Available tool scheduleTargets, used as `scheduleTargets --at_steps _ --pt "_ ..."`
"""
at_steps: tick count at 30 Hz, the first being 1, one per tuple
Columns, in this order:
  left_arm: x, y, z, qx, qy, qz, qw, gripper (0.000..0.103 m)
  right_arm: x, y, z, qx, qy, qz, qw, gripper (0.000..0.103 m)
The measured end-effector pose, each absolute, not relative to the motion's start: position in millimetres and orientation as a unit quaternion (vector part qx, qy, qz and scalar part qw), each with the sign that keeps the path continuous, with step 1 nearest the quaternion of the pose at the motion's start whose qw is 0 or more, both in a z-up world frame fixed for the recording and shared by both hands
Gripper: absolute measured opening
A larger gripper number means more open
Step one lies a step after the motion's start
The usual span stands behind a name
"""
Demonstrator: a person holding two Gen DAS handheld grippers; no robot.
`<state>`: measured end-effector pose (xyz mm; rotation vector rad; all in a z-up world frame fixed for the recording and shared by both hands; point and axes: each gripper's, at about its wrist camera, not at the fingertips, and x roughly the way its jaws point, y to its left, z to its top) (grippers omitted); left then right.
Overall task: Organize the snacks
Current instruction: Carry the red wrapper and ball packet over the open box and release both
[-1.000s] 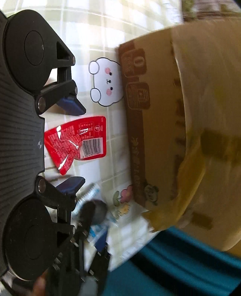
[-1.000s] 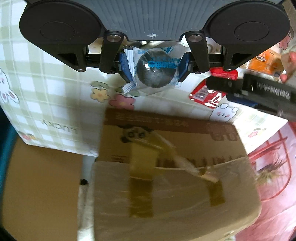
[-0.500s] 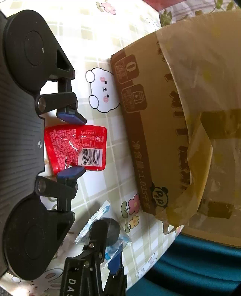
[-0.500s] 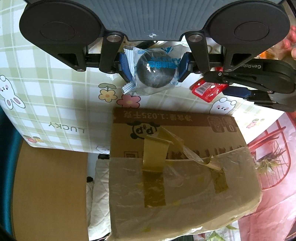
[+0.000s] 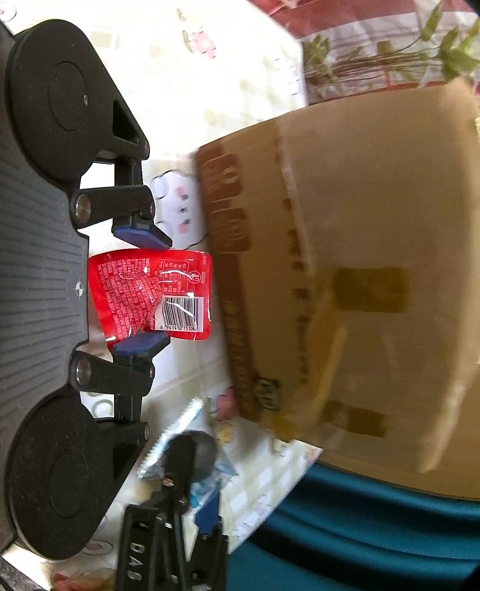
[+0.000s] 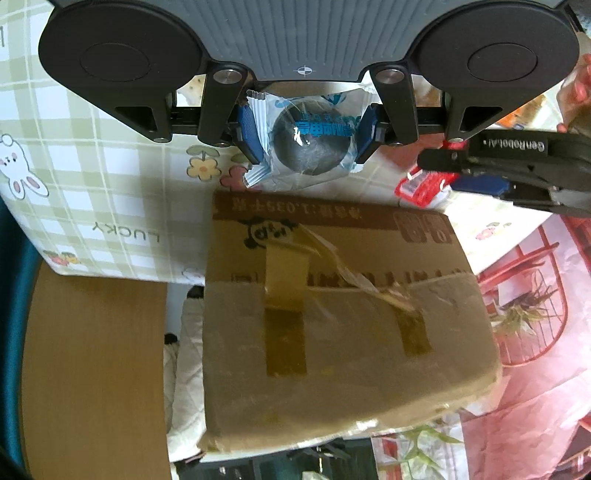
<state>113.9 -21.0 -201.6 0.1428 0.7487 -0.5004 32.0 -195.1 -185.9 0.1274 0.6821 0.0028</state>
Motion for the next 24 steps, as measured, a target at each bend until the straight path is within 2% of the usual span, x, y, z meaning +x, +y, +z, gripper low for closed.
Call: scheduleTargets --at_steps 8,16,24 --pt "94 -1 -157 0.06 0.308 -0.241 0.918 0.051 19 -183 -154 0.049 0.303 0.008 0.952 0.049" --pt "78 16 -101 0.053 0.229 -0.24 0.942 0.051 11 -182 -95 0.038 0.24 0.018 0.97 0.049" --pt "108 16 -48 0.042 0.17 -0.232 0.957 0.052 47 -194 -35 0.015 0.18 0.026 0.983 0.049"
